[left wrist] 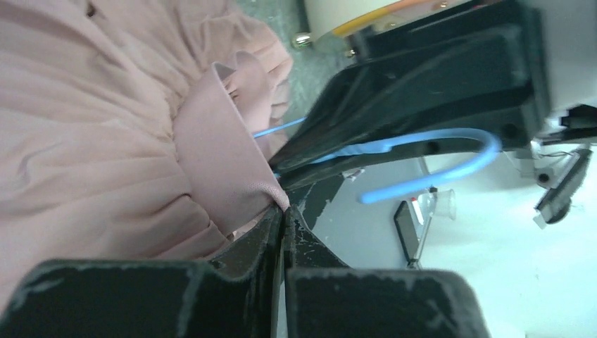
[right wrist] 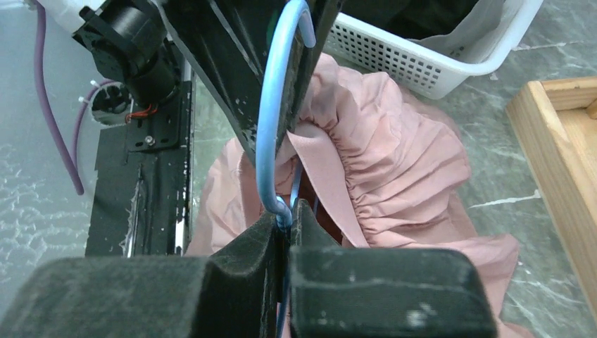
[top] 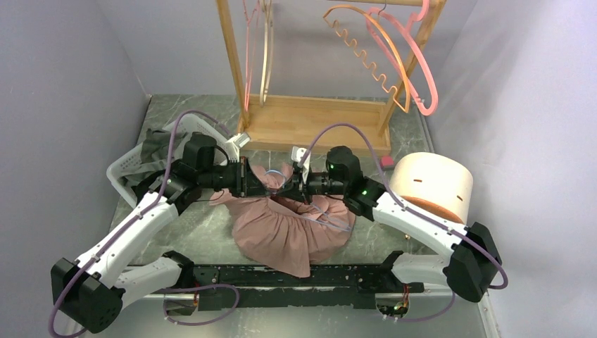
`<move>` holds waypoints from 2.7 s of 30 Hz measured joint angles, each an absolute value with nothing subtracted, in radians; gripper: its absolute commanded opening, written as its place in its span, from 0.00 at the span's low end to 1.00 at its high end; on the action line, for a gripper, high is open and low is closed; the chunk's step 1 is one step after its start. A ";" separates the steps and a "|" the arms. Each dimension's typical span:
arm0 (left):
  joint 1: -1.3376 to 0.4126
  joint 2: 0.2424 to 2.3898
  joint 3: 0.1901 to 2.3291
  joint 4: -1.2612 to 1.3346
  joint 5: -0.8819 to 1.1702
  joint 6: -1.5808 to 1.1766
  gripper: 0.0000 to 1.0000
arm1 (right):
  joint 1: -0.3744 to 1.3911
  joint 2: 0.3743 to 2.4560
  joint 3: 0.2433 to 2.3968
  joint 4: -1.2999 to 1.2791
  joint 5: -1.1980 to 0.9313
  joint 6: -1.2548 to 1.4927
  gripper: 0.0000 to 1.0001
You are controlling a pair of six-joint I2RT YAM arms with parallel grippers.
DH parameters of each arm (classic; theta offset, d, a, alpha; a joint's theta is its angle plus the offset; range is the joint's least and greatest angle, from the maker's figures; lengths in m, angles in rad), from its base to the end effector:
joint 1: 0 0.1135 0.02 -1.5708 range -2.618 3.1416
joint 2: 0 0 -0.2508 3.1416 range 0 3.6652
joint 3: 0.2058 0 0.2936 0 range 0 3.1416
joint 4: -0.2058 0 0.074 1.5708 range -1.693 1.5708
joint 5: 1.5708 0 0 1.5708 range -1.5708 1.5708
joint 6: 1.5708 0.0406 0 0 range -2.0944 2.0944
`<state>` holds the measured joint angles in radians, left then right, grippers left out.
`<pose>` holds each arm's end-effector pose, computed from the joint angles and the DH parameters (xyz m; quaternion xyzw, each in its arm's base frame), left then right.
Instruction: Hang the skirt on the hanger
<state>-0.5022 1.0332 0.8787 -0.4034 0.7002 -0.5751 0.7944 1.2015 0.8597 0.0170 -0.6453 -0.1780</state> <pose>0.2275 -0.1548 0.2884 0.1363 0.8269 -0.4912 0.2373 0.2077 0.2463 0.2736 -0.5235 0.5945 0.4132 0.4492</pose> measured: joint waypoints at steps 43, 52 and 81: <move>-0.500 1.021 1.021 -0.685 0.696 0.636 0.22 | 0.795 1.035 0.496 0.783 -0.597 0.132 0.00; -0.500 1.021 1.003 -0.636 0.907 0.639 0.21 | 0.798 1.088 0.548 0.790 -0.675 0.131 0.00; -0.514 0.929 0.869 -0.468 0.850 0.580 0.07 | 0.799 1.077 0.620 0.652 -0.648 0.150 0.66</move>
